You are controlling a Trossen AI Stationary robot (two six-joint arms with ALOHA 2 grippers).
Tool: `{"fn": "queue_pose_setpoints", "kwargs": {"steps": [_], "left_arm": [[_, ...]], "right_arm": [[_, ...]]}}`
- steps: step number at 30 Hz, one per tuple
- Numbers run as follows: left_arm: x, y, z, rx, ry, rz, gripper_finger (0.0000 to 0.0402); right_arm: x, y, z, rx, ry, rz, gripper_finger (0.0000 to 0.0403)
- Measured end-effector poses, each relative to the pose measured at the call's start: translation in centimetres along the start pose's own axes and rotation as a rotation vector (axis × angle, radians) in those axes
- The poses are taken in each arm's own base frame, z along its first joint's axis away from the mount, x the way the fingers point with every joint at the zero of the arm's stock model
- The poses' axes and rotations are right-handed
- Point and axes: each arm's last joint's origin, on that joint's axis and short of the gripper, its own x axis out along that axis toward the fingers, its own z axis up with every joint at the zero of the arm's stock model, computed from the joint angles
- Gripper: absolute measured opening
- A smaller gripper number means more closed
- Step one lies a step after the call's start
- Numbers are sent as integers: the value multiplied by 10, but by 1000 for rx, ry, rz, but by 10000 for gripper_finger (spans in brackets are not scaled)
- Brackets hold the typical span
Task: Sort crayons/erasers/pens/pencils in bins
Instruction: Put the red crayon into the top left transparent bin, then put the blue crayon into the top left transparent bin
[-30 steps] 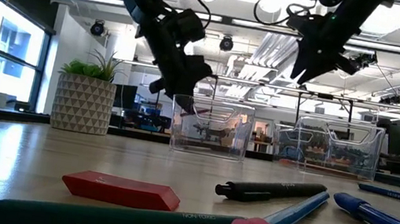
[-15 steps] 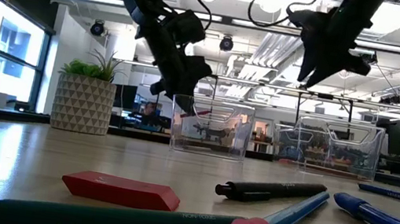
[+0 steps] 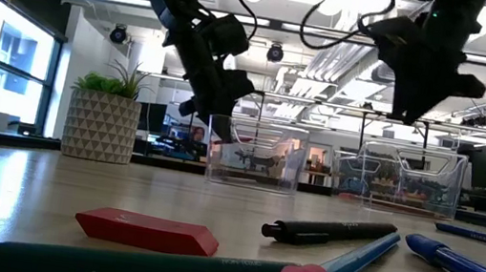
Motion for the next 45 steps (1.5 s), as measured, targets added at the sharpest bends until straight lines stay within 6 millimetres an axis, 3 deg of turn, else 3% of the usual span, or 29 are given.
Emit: {"fn": "queue_pose_setpoints", "kwargs": {"steps": [10,20,26,35,45], "left_arm": [[0,0,1,0,-8,4,63],[-8,0,5,-1,-37,1,73],[-34,-1,15,11,-101,-7,74],[-91,-6,40,94,-156,-10,74],[-134,-5,23,149,-32,-14,74]], "right_arm": [[16,-8,-16,76,45,-54,99],[29,-16,-26,67,153,-59,99],[37,-22,-31,48,215,-69,99],[50,-28,-43,80,258,-70,99],[52,-28,-49,137,153,-120,99]]}}
